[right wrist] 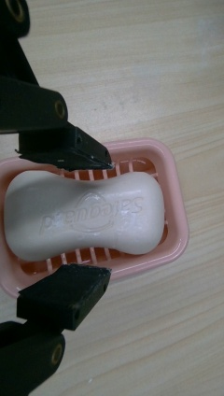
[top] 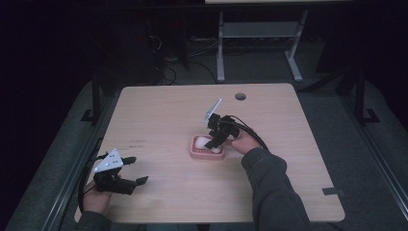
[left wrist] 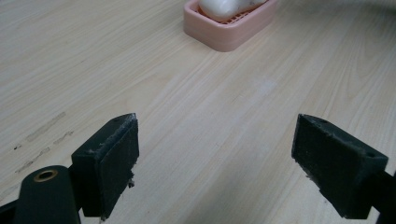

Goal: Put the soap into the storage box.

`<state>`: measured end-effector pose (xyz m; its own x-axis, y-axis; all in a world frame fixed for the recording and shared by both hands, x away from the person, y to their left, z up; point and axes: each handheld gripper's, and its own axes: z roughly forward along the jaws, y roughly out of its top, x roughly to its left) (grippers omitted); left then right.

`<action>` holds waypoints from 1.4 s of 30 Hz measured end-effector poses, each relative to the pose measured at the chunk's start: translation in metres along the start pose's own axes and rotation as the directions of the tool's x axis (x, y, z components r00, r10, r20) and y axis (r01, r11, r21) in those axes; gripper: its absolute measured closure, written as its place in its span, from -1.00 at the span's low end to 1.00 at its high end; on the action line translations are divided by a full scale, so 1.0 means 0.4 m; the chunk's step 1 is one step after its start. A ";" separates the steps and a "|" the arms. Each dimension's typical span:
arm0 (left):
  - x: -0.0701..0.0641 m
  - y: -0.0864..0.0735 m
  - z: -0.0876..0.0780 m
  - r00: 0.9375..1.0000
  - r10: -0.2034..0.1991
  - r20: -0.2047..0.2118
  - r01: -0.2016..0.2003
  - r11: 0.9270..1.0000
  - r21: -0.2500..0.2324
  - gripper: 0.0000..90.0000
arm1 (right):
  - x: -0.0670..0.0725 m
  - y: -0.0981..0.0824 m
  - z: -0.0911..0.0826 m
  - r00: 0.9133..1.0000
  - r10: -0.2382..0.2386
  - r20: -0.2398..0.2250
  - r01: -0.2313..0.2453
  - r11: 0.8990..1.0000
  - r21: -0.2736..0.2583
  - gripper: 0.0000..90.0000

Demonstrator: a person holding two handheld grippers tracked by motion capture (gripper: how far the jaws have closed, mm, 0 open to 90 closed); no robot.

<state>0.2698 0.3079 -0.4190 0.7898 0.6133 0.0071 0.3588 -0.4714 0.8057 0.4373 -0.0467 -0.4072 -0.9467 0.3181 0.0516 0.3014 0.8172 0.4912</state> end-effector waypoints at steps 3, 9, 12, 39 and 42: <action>0.000 0.000 0.000 1.000 0.003 0.000 -0.003 1.000 0.000 -0.67 | 0.000 -0.002 -0.006 1.000 0.001 0.003 -0.001 1.000 -0.005 -0.11; 0.000 0.000 0.001 1.000 0.002 0.002 -0.002 1.000 0.005 -0.67 | 0.005 -0.007 -0.018 1.000 -0.006 0.015 0.006 0.999 -0.033 -0.14; -0.001 0.000 0.001 1.000 0.005 0.003 -0.005 1.000 0.005 -0.67 | 0.006 -0.015 -0.021 1.000 0.004 0.018 -0.003 0.999 -0.034 -0.14; -0.003 0.001 0.003 1.000 0.004 0.002 -0.004 1.000 0.004 -0.67 | 0.028 -0.063 -0.072 0.998 0.026 0.049 -0.023 0.998 -0.051 -0.20; -0.002 0.000 0.003 1.000 0.003 0.002 -0.003 1.000 0.006 -0.67 | 0.030 -0.076 -0.079 0.998 0.032 0.054 -0.029 0.997 -0.068 -0.20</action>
<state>0.2698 0.3063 -0.4197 0.7918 0.6107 0.0085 0.3593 -0.4771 0.8021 0.4131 -0.0827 -0.3941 -0.9289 0.3698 0.0203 0.3199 0.7735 0.5471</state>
